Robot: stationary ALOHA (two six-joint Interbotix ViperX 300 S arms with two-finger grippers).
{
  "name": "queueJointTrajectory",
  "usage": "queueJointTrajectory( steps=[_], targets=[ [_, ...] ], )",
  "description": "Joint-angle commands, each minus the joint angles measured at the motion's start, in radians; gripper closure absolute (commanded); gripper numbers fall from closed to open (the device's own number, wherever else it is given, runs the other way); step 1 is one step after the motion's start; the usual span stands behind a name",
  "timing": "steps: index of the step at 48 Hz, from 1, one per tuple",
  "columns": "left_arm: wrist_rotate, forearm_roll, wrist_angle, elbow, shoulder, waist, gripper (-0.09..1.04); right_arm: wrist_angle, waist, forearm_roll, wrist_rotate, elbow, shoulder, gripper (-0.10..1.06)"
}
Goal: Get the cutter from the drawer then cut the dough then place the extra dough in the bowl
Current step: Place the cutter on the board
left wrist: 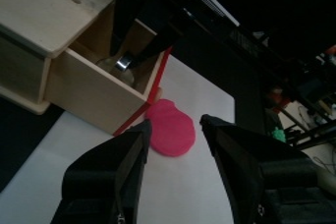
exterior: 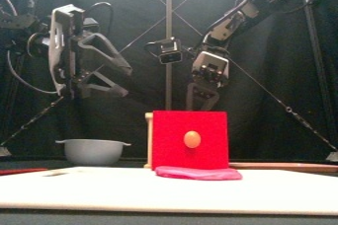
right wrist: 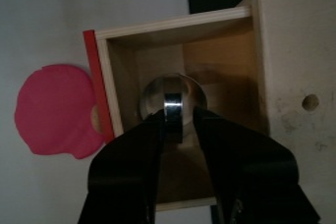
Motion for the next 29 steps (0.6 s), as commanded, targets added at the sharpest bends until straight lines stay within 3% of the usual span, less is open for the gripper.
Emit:
queueJointTrajectory(
  steps=[1, 29],
  targets=[
    [0.002, 0.0, -0.009, -0.009, -0.006, 0.0, 0.12, -0.003, -0.002, 0.0, 0.0, -0.032, -0.021, 0.32],
    [0.0, 0.0, -0.011, -0.009, -0.005, 0.0, 0.12, 0.043, -0.002, 0.0, 0.0, -0.069, -0.014, 0.35]
  ],
)
